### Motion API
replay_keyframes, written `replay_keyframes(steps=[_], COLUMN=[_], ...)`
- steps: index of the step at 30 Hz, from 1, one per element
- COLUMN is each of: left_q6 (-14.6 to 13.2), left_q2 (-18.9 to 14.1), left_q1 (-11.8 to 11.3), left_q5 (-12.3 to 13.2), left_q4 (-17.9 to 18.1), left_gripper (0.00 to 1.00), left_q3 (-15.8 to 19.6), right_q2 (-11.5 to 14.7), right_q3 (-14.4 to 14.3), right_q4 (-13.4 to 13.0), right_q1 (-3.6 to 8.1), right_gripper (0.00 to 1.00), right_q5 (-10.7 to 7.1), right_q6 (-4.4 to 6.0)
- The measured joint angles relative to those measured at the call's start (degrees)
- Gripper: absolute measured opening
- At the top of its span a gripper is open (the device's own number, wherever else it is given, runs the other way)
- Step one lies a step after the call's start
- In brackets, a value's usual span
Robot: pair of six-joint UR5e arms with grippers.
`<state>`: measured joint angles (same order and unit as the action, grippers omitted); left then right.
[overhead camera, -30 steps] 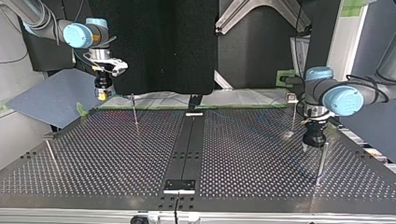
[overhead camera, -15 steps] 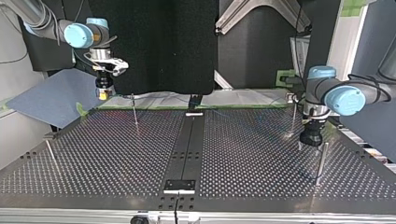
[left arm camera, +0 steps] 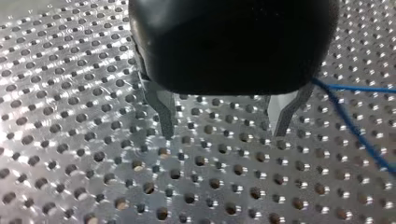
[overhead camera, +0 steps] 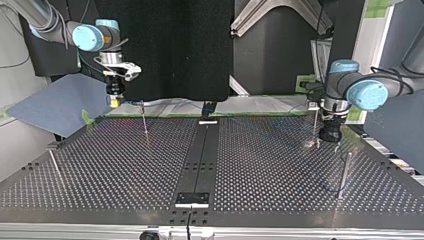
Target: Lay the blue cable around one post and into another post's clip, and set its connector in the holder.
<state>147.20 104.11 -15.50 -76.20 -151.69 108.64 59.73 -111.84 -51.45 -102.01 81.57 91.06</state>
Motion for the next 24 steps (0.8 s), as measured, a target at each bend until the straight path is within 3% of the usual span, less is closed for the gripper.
replay_keyframes(steps=[7,21,24], left_q6=[3.7,9.5,9.7], left_q2=[0.0,0.0,0.0], left_q1=[-0.9,-2.3,-2.3], left_q5=[2.8,4.1,4.1], left_q4=[2.4,7.7,9.1], left_gripper=[1.00,1.00,1.00], left_q3=[1.6,7.9,9.3], right_q2=[0.0,0.0,0.0], right_q3=[0.0,0.0,0.0], right_q4=[0.3,0.8,0.9], right_q1=[-0.56,-1.33,-1.51], right_gripper=[0.00,0.00,0.00], right_q5=[0.14,0.23,0.31], right_q6=[-0.06,-0.17,-0.17])
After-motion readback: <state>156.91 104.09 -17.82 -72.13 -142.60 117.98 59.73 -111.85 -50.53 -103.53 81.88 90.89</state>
